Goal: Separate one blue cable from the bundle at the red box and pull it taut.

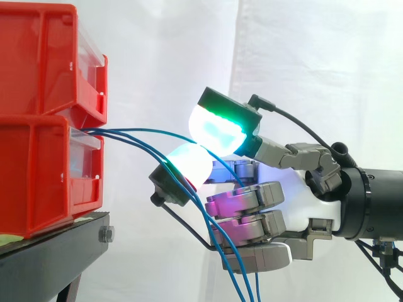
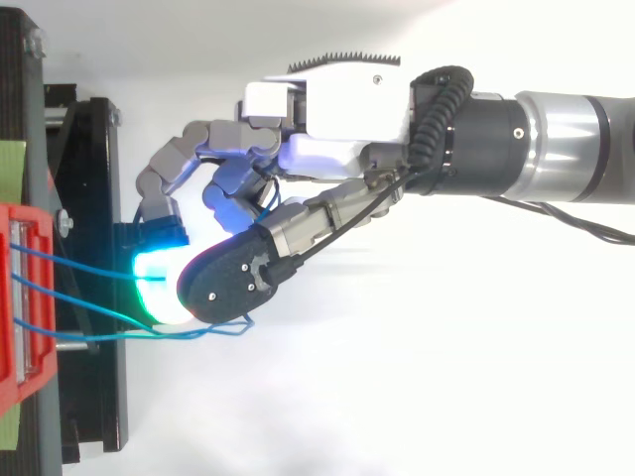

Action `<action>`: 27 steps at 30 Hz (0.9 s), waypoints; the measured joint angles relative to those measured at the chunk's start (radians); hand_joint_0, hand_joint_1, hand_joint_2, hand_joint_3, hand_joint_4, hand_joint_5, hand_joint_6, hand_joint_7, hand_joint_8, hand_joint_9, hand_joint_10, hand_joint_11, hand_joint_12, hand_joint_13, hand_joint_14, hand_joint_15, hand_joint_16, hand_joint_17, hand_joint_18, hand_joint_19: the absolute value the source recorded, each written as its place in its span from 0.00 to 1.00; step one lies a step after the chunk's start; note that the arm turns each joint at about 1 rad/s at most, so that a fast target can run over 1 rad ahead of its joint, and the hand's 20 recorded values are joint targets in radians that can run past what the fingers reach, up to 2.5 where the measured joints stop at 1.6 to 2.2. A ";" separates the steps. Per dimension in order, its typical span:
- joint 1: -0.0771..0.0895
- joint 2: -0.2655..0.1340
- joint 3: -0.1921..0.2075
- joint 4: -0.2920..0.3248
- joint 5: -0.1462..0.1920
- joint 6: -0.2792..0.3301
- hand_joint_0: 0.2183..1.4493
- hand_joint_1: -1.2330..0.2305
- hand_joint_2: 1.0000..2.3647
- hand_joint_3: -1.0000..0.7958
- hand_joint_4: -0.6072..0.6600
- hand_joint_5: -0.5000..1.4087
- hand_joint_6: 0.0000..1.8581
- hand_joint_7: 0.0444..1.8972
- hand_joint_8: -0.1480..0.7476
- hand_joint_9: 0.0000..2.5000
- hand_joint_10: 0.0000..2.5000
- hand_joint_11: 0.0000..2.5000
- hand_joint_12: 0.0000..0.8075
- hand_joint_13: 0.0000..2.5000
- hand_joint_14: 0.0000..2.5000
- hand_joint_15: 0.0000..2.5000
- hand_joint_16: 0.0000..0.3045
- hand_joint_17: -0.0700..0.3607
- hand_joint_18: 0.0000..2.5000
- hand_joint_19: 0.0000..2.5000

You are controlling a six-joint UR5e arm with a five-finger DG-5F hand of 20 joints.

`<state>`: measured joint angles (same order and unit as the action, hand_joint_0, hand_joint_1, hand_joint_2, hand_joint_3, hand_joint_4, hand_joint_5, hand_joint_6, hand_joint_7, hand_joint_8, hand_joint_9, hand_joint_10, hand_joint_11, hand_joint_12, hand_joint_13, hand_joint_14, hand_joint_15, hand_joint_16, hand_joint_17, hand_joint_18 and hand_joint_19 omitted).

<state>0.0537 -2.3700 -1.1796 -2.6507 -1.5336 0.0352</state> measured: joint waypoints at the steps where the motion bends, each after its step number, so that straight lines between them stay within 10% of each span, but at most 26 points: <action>1: 0.000 0.000 0.000 0.000 0.000 0.000 0.45 0.29 0.00 0.28 0.46 0.15 0.50 0.47 0.45 0.31 0.56 0.56 0.43 0.28 0.96 0.58 0.11 0.33 0.43 0.73; 27: -0.001 0.000 -0.003 -0.001 -0.001 0.006 0.45 0.30 0.00 0.28 0.45 0.15 0.50 0.51 0.44 0.32 0.56 0.56 0.42 0.28 0.97 0.57 0.10 0.33 0.43 0.74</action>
<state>0.0523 -2.3700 -1.1826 -2.6517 -1.5347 0.0413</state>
